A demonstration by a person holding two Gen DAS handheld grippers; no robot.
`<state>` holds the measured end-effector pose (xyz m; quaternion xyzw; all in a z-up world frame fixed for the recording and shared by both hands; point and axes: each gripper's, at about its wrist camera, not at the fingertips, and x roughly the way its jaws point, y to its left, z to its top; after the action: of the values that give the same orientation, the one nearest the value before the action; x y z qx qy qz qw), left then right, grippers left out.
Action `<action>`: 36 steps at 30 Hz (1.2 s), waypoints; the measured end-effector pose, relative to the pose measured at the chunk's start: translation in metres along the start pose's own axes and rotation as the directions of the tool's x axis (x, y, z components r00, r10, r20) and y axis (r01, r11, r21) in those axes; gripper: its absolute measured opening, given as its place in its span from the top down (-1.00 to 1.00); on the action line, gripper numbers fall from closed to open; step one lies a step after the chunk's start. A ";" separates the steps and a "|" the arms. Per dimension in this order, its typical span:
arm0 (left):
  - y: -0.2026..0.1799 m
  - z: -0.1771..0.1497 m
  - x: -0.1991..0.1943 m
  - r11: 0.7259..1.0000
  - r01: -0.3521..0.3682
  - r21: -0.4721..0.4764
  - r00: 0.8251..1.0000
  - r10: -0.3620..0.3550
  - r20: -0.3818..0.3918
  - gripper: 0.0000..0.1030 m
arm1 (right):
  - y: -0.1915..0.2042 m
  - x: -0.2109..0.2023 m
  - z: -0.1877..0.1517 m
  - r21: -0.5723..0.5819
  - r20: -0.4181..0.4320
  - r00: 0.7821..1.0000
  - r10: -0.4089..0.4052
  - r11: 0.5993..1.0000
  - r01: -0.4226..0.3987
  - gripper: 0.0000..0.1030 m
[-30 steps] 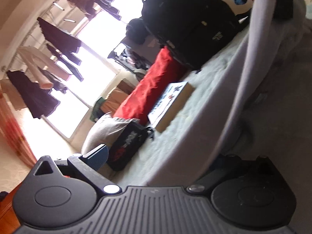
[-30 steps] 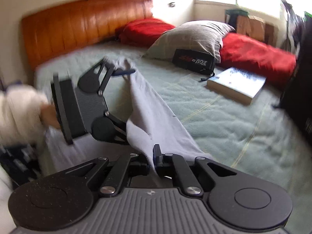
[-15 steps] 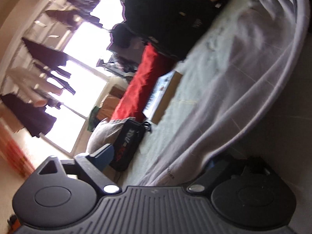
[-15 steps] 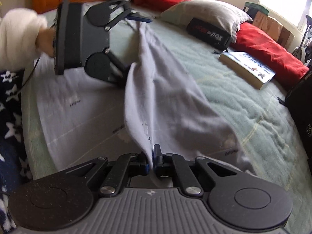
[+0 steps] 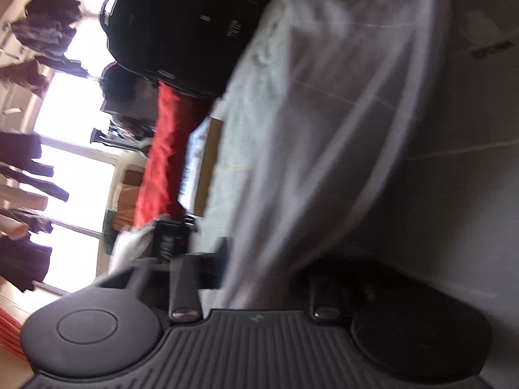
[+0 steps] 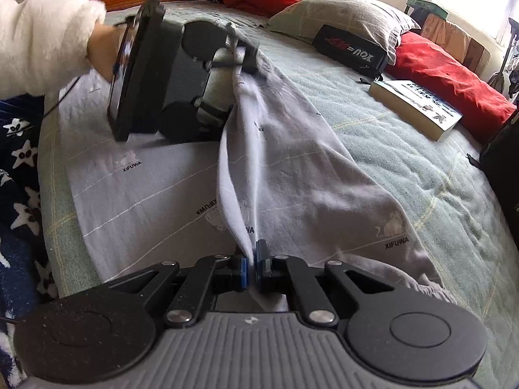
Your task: Fold clothes
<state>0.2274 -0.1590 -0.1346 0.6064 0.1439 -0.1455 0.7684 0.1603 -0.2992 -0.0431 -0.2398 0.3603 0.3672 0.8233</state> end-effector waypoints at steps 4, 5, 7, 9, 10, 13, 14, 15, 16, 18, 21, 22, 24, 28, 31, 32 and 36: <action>0.006 0.003 -0.004 0.998 0.029 -0.047 0.999 -0.031 -0.043 0.92 | 0.005 -0.005 -0.002 -0.038 0.018 0.998 -0.055 0.998 0.056 0.87; 0.011 0.003 -0.006 0.998 0.031 -0.056 0.998 -0.034 -0.051 0.92 | 0.007 -0.007 -0.002 -0.052 0.025 0.997 -0.079 0.995 0.080 0.88; 0.018 0.006 -0.013 1.000 0.002 -0.026 0.998 -0.003 -0.058 0.93 | 0.011 -0.012 -0.003 -0.087 0.047 0.986 -0.160 0.983 0.163 0.88; 0.025 0.009 -0.022 1.000 -0.016 -0.013 0.998 0.015 -0.066 0.93 | 0.012 -0.018 -0.004 -0.099 0.072 0.974 -0.216 0.970 0.222 0.88; 0.030 0.010 -0.026 1.000 -0.023 -0.011 0.997 0.022 -0.070 0.93 | 0.012 -0.021 -0.004 -0.103 0.082 0.968 -0.236 0.964 0.244 0.88; 0.039 0.016 -0.043 0.999 -0.044 -0.010 0.996 0.043 -0.084 0.93 | 0.007 -0.033 -0.006 -0.112 0.110 0.951 -0.288 0.947 0.300 0.88; 0.041 0.019 -0.049 0.999 -0.052 -0.005 0.995 0.051 -0.088 0.93 | 0.005 -0.037 -0.007 -0.115 0.120 0.945 -0.306 0.941 0.319 0.88; 0.041 0.022 -0.055 0.998 -0.060 0.002 0.994 0.060 -0.090 0.93 | 0.003 -0.042 -0.007 -0.117 0.128 0.938 -0.323 0.934 0.337 0.88; 0.042 0.025 -0.061 0.998 -0.063 0.010 0.994 0.063 -0.090 0.93 | 0.001 -0.047 -0.008 -0.117 0.137 0.931 -0.338 0.928 0.354 0.88; 0.040 0.032 -0.073 0.998 -0.063 0.028 0.994 0.065 -0.088 0.93 | -0.003 -0.059 -0.012 -0.111 0.158 0.920 -0.359 0.919 0.378 0.89; 0.030 0.041 -0.097 0.996 -0.060 0.065 0.996 0.064 -0.061 0.93 | -0.006 -0.075 -0.020 -0.091 0.191 0.910 -0.369 0.916 0.391 0.89; 0.026 0.043 -0.104 0.995 -0.058 0.077 0.997 0.062 -0.051 0.93 | -0.006 -0.081 -0.024 -0.085 0.203 0.909 -0.363 0.919 0.386 0.89; 0.016 0.046 -0.116 0.995 -0.045 0.091 0.998 0.049 -0.042 0.93 | -0.003 -0.091 -0.032 -0.085 0.221 0.913 -0.344 0.925 0.369 0.89; -0.008 0.050 -0.131 0.992 -0.011 0.128 0.999 0.015 -0.031 0.93 | 0.011 -0.092 -0.049 -0.126 0.208 0.917 -0.341 0.920 0.371 0.89; -0.026 0.052 -0.135 0.990 0.019 0.140 0.999 -0.014 -0.032 0.93 | 0.023 -0.078 -0.064 -0.198 0.180 0.903 -0.389 0.885 0.421 0.89; -0.031 0.053 -0.136 0.989 0.028 0.142 0.999 -0.024 -0.032 0.93 | 0.027 -0.073 -0.070 -0.225 0.170 0.897 -0.408 0.870 0.439 0.89; -0.051 0.057 -0.138 0.987 0.063 0.145 0.998 -0.060 -0.027 0.93 | 0.041 -0.058 -0.090 -0.280 0.107 0.910 -0.401 0.866 0.415 0.88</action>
<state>0.0829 -0.2189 -0.1126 0.6578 0.1603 -0.1723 0.7155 0.0633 -0.3587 -0.0601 -0.4226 0.2235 0.2401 0.8449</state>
